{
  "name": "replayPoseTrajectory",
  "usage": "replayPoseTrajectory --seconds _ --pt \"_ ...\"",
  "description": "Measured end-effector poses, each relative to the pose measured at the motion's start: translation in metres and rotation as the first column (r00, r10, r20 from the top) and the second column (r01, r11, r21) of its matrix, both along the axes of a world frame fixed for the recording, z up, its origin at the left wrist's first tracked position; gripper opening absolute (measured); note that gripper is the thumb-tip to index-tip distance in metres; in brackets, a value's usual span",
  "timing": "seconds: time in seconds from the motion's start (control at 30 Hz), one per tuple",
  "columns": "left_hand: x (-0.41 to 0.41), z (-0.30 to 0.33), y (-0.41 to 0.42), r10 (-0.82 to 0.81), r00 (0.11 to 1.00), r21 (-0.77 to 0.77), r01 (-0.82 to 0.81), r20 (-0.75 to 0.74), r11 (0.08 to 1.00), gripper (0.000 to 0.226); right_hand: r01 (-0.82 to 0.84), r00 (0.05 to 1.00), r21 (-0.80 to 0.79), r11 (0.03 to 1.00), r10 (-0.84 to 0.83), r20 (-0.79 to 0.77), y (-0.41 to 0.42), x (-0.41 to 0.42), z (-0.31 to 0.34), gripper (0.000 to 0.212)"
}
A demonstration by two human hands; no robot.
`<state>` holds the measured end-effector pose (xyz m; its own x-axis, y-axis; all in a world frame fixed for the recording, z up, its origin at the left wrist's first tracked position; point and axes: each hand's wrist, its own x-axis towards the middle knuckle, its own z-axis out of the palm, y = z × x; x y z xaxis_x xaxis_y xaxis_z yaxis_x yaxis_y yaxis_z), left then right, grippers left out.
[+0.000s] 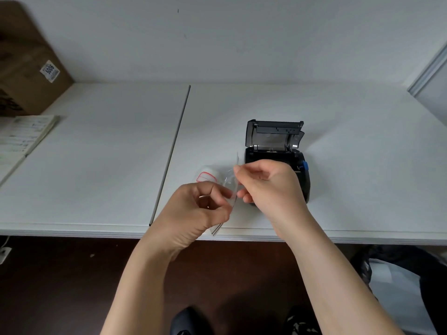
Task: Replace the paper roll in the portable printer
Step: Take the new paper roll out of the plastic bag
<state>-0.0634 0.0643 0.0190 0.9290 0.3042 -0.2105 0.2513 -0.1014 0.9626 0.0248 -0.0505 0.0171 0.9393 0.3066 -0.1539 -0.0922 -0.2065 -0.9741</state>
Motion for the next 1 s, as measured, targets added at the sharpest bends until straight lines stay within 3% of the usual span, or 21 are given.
replayPoseTrajectory --seconds 0.13,0.33,0.47,0.67,0.83,1.0 --pt "0.001 0.003 -0.001 -0.019 1.000 -0.040 0.020 0.020 0.999 0.020 -0.023 1.000 -0.033 0.999 0.024 0.015 -0.003 0.001 -0.001 0.011" --pt "0.014 -0.001 -0.013 0.198 0.974 0.016 -0.201 0.110 0.980 0.002 -0.057 0.998 -0.028 0.998 0.057 0.023 -0.006 0.001 -0.001 0.009" --pt "0.017 -0.003 -0.017 0.218 0.970 0.024 -0.221 0.110 0.975 0.007 -0.056 0.997 -0.053 0.997 0.059 0.047 -0.008 0.002 -0.001 0.005" --pt "0.020 -0.003 -0.019 0.277 0.955 -0.064 -0.272 0.107 0.960 0.017 -0.096 0.992 -0.083 0.992 0.102 0.079 -0.011 0.003 0.001 0.017" --pt "0.021 -0.002 -0.020 0.338 0.934 -0.090 -0.329 0.115 0.940 0.023 -0.156 0.980 -0.116 0.981 0.169 0.109 -0.010 0.001 0.001 0.003" --pt "0.022 -0.004 -0.018 0.353 0.929 -0.073 -0.346 0.113 0.935 0.026 -0.180 0.975 -0.137 0.974 0.195 0.106 -0.010 0.000 0.002 0.007"
